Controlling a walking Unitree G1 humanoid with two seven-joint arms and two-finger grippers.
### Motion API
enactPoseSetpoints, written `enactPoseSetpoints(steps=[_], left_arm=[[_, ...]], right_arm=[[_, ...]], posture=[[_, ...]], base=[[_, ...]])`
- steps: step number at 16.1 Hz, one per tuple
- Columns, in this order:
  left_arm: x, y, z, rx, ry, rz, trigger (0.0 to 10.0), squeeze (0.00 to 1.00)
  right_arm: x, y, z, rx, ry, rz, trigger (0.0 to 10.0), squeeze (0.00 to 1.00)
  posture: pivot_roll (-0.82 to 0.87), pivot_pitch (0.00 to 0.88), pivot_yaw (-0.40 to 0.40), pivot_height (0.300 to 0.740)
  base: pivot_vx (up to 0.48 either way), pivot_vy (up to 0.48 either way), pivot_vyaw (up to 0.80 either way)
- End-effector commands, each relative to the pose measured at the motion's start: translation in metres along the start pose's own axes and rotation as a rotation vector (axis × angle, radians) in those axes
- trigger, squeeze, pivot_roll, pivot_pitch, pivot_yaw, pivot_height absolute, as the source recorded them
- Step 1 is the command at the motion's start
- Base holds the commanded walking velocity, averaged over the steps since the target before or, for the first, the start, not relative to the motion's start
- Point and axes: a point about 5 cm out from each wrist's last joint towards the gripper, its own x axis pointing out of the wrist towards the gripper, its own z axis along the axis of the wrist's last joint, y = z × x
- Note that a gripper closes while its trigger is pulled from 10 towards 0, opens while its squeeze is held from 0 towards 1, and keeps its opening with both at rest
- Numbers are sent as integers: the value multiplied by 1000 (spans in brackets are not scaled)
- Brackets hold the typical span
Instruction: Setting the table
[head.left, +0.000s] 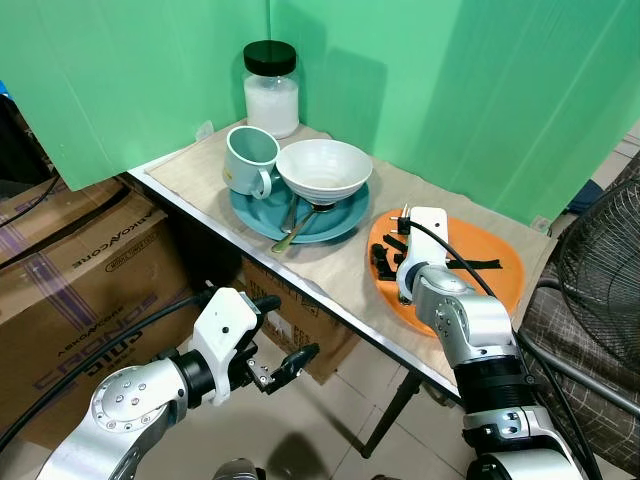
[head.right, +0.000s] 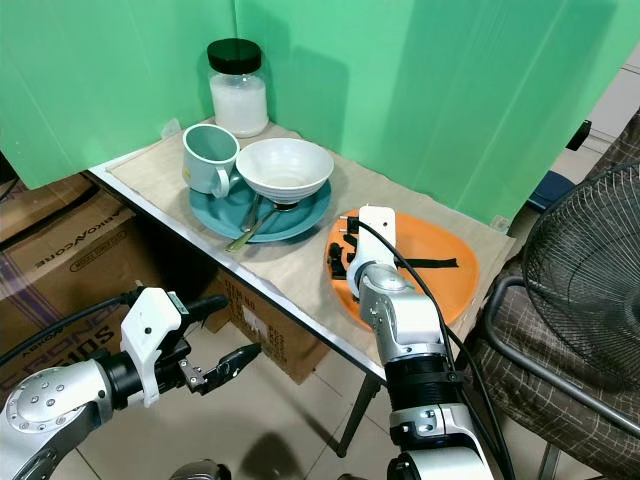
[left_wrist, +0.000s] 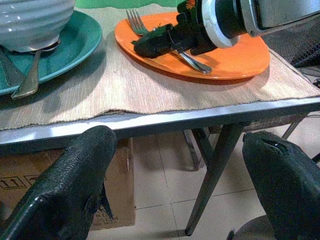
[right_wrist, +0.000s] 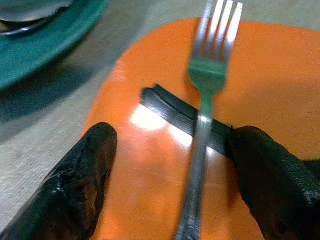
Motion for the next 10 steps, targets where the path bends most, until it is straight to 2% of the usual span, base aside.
enactPoseSetpoints(steps=[1, 4, 10], left_arm=[[0, -5, 1, 0, 0, -25, 10000, 0], [1, -5, 1, 4, 1, -32, 10000, 0], [1, -6, 0, 7, 6, -42, 10000, 0]], right_arm=[[2, -4, -2, 17, 11, -28, 0, 0], [5, -11, -4, 50, 23, -60, 0, 0], [6, -6, -5, 50, 32, -18, 0, 0]], posture=[[118, 52, -62, 740], [119, 48, -61, 740], [121, 38, -64, 740]], base=[[0, 0, 0], [0, 0, 0], [0, 0, 0]])
